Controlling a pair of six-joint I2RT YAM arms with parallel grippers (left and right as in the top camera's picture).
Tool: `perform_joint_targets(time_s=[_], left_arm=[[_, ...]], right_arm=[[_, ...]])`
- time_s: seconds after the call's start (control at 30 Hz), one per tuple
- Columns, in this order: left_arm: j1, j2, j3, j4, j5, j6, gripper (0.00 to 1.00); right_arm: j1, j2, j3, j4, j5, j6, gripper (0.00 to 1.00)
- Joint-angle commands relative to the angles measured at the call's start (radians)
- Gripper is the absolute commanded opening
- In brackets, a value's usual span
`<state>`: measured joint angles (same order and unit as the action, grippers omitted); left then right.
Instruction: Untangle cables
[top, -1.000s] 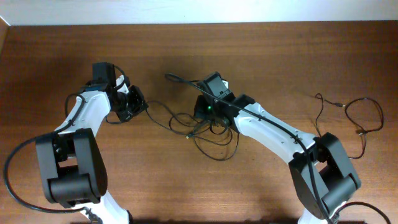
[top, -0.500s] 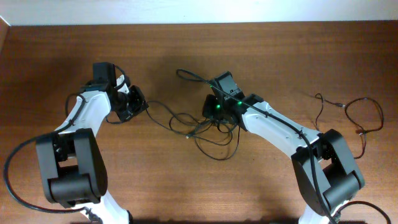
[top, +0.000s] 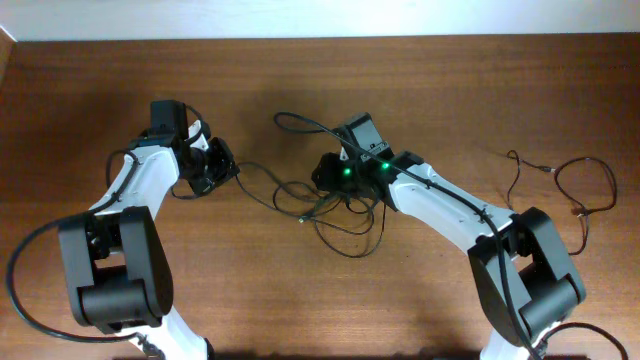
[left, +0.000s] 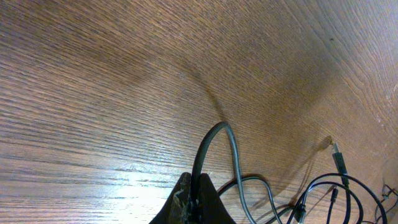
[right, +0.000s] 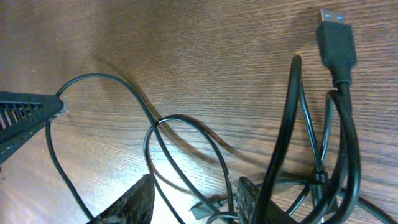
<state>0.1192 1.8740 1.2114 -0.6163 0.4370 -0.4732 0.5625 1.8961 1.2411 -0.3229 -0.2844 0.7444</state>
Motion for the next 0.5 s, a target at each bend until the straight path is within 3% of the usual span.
perform_joint_targets(time_s=[0.0, 0.03, 0.07, 0.13, 0.3, 0.47], left_arm=[[-0.002, 0.008, -0.004, 0.003, -0.006, -0.009, 0.02], [-0.002, 0.008, -0.004, 0.003, -0.006, -0.009, 0.02], [-0.002, 0.008, -0.004, 0.003, -0.006, -0.009, 0.02], [-0.002, 0.008, -0.004, 0.003, -0.006, -0.009, 0.02], [-0.002, 0.008, -0.004, 0.003, -0.006, -0.009, 0.01], [-0.002, 0.008, -0.004, 0.003, -0.006, -0.009, 0.01]], right_arm=[[0.000, 0.050, -0.008, 0.009, -0.023, -0.016, 0.42], [0.000, 0.062, -0.008, 0.014, -0.027, -0.016, 0.41], [-0.002, 0.069, -0.008, 0.018, -0.031, -0.016, 0.32], [-0.005, 0.068, -0.008, 0.042, -0.070, -0.056, 0.04], [-0.021, -0.004, -0.008, 0.078, -0.230, -0.158, 0.04], [-0.020, -0.218, -0.008, 0.074, -0.312, -0.195, 0.04]])
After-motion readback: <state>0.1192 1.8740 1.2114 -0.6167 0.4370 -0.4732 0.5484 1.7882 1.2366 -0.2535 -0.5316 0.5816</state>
